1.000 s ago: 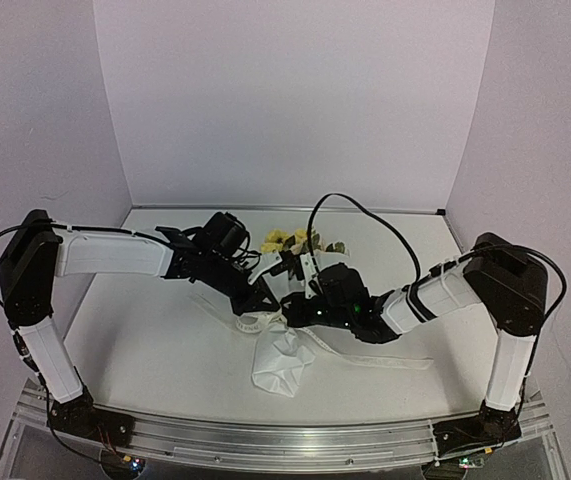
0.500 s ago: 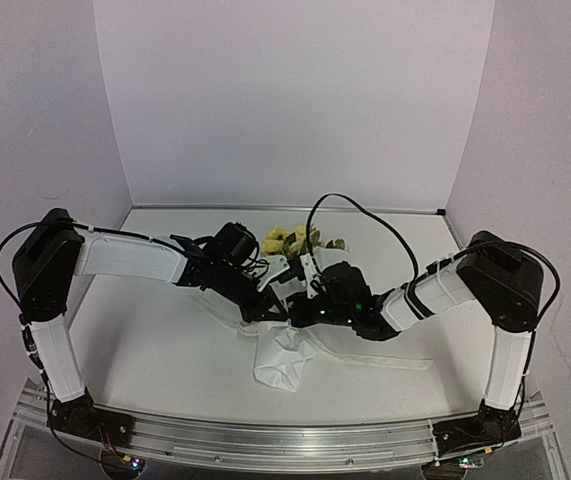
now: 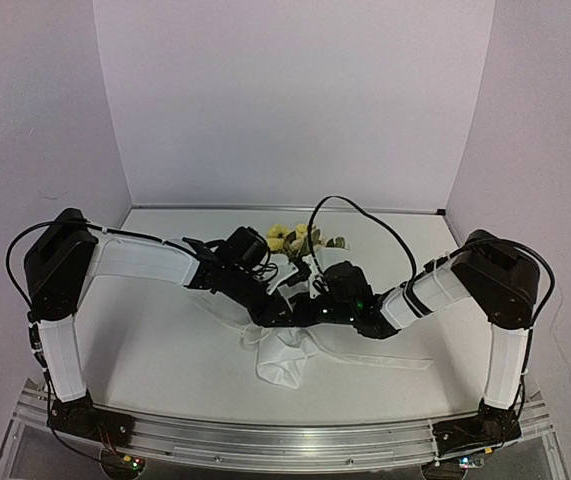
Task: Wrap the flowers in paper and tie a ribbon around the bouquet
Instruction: Cross the half-tied ribbon with the folded bouquet.
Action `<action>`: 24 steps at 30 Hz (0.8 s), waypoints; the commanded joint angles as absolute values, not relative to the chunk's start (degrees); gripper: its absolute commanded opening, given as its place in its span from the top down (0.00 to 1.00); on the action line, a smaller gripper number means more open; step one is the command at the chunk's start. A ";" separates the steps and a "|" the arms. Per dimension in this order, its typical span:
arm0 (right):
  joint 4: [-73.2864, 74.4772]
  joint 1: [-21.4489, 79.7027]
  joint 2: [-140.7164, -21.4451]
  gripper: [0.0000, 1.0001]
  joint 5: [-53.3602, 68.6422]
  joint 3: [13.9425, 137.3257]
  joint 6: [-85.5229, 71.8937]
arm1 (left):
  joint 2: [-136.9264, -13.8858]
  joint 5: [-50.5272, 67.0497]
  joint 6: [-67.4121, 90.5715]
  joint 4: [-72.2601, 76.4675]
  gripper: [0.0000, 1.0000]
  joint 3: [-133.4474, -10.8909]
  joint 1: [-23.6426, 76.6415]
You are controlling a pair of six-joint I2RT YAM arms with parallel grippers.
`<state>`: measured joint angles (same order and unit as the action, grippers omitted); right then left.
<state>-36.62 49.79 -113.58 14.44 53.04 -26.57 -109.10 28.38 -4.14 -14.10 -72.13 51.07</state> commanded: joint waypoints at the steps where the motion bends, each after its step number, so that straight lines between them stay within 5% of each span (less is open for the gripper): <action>1: -38.06 49.84 -114.43 1.00 15.90 54.85 -26.46 | -104.10 23.97 -2.81 -12.30 0.65 -75.28 51.30; 14: -38.06 49.87 -114.64 1.00 15.77 55.11 -27.32 | -96.57 19.93 -0.82 -11.11 0.53 -72.45 47.61; 24: -38.06 49.85 -114.26 1.00 15.71 54.94 -27.15 | -99.04 12.91 4.41 -10.15 0.65 -68.64 40.07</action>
